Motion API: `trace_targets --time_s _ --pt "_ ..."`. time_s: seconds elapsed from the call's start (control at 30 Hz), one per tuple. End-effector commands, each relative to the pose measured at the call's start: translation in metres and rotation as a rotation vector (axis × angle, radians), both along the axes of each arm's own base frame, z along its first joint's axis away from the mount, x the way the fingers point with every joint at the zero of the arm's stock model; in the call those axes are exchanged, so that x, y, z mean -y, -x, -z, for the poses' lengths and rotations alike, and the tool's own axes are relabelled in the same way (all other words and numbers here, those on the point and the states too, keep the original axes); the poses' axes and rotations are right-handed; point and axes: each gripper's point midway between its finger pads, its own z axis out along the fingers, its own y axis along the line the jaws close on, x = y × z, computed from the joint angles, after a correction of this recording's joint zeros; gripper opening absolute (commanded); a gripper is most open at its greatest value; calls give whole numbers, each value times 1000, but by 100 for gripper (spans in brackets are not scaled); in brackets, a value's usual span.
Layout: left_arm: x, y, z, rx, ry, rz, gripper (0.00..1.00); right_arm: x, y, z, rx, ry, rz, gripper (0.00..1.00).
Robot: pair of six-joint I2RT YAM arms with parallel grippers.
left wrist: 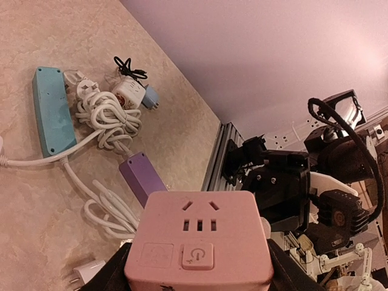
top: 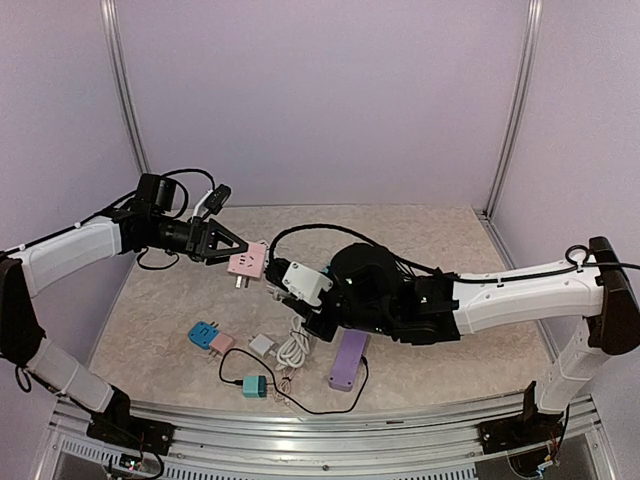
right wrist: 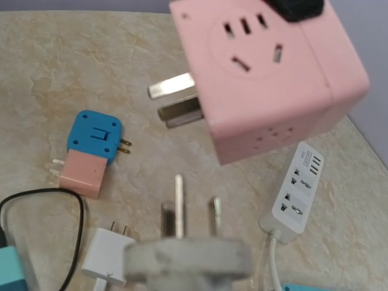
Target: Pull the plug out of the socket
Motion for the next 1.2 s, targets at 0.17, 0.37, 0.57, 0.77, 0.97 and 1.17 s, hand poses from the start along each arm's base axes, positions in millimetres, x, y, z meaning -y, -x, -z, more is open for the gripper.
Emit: trace_targets --time_s 0.17,0.37,0.57,0.77,0.97,1.17 --pt "-25 -27 -6 185 -132 -261 0 44 -69 11 -240 -115 226 0" --pt "-45 -38 -12 212 -156 -375 0 35 -64 54 -387 -31 177 0" --pt "-45 -41 -5 175 -156 -373 0 14 -53 84 -492 21 92 0" --pt "-45 -43 -1 164 -163 -375 0 6 -58 98 -524 24 111 15" --pt "-45 -43 0 160 -165 -374 0 7 -58 95 -511 -3 113 55" --pt "-44 -43 1 155 -166 -372 0 16 -60 78 -463 -59 131 70"
